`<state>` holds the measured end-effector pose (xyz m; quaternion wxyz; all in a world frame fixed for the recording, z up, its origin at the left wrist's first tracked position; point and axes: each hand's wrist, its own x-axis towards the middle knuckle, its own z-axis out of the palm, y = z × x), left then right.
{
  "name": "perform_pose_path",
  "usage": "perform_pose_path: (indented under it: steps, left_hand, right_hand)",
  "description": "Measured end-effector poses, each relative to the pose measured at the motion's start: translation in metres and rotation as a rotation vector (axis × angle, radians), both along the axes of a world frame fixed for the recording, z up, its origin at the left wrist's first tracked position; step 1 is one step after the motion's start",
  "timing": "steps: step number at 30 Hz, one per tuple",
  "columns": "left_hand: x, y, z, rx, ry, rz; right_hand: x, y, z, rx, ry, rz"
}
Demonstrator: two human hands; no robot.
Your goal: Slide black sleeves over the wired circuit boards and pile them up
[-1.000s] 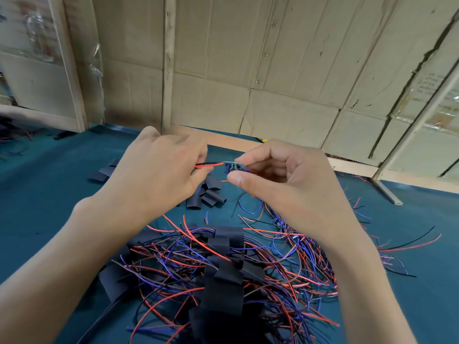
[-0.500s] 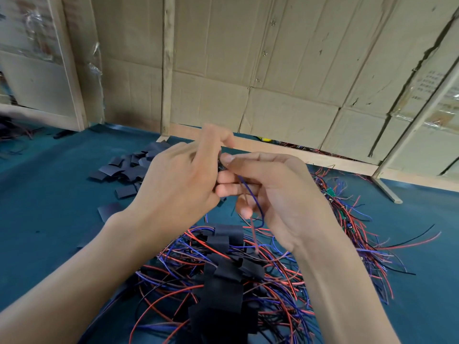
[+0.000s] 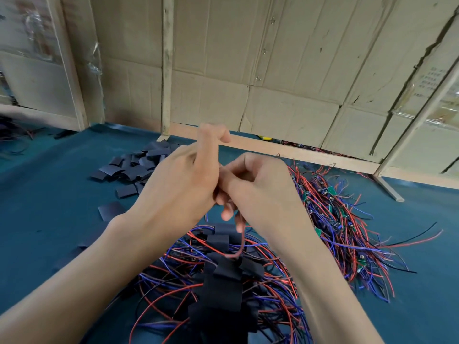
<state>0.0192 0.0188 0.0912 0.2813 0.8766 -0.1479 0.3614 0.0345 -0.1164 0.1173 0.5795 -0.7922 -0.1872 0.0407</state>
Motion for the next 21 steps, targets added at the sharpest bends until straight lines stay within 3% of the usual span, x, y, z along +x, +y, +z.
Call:
perform_pose_path:
  steps: [5,9,11,15,18,21]
  left_hand:
    - [0.008,0.008,-0.002,0.233,0.069,0.071]
    - [0.008,0.000,-0.006,0.443,0.115,0.050]
    - [0.004,-0.011,-0.013,0.487,0.173,0.034]
    - [-0.002,-0.026,-0.025,0.386,0.391,-0.180]
    - [-0.003,-0.030,-0.031,0.206,0.600,-0.375]
    - [-0.003,-0.034,-0.038,0.142,0.581,-0.392]
  right_hand:
    - [0.005,-0.020,0.005,-0.194,-0.025,0.217]
    - [0.015,-0.038,0.010,-0.479,-0.249,0.264]
    - [0.017,-0.041,0.010,-0.529,-0.233,0.306]
    - [0.020,-0.052,0.007,-0.634,-0.041,0.433]
    - [0.024,-0.057,0.004,-0.687,0.012,0.475]
    - [0.026,-0.056,0.002,-0.644,0.045,0.490]
